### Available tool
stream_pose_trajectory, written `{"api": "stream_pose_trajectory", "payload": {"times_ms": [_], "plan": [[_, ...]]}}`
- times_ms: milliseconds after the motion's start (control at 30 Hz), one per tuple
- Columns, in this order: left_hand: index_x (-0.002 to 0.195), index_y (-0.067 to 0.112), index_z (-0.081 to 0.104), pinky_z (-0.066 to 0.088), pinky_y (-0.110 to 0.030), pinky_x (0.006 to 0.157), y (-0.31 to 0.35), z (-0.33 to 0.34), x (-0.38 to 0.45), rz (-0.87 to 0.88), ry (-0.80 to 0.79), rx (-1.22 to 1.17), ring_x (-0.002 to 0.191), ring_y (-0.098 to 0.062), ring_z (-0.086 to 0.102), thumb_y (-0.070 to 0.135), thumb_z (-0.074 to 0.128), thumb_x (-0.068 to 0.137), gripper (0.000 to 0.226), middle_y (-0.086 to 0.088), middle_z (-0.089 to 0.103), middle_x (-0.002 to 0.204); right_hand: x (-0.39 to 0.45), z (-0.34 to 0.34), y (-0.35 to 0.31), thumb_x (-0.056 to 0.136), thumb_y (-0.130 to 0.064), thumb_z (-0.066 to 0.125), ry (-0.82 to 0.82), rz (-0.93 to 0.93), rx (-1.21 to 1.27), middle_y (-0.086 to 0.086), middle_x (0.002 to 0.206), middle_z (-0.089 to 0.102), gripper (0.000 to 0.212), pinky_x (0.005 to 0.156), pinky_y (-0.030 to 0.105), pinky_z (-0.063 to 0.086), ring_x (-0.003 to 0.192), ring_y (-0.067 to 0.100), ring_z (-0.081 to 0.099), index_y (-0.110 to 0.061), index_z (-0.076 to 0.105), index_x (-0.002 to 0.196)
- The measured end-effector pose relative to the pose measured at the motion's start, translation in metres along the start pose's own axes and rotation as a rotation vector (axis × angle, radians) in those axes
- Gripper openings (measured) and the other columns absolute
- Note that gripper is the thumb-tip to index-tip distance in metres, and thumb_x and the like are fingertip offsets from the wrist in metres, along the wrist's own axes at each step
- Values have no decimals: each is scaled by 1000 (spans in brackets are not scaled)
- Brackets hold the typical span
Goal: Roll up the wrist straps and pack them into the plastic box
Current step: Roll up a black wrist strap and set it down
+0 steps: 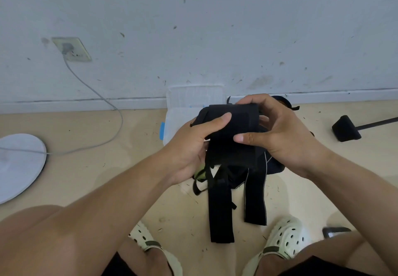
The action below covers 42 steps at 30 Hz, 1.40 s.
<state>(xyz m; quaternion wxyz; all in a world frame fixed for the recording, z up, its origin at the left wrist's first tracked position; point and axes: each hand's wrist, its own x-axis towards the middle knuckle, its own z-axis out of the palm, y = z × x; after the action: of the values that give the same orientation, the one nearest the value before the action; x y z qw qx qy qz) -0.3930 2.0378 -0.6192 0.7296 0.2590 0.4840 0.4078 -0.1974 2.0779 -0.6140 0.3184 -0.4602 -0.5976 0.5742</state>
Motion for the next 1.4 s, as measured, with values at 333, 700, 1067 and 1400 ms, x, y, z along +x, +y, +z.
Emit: {"api": "stream_pose_trajectory", "payload": {"times_ms": [333,700,1067,1400], "plan": [[131,15,69,64,-37,76,5,2,-1,-43,35,-111,101,-27,76,37,72,86,50,-6,77,118,-1,9,1,73,15,84,34,-142,-77,-14,132,64,58,76,20,58,117,-1,64,-28,66,107],[133,8,61,65,-38,75,4,-2,4,51,68,-162,96,-29,78,-3,72,88,47,-15,73,120,3,8,0,79,-52,70,9,185,160,6,126,70,52,96,47,60,114,26,71,-29,70,126],[130,11,63,64,-36,75,3,1,4,70,101,-88,101,-28,77,11,81,83,51,-17,72,124,3,3,2,95,-21,70,1,265,239,15,125,67,32,81,43,59,98,27,72,-24,67,127],[129,8,65,66,-43,78,4,2,1,39,114,-153,95,-23,79,16,77,89,42,-12,74,116,-1,6,-2,86,-16,78,23,97,91,-8,120,72,47,89,31,59,106,19,73,-30,64,129]]}}
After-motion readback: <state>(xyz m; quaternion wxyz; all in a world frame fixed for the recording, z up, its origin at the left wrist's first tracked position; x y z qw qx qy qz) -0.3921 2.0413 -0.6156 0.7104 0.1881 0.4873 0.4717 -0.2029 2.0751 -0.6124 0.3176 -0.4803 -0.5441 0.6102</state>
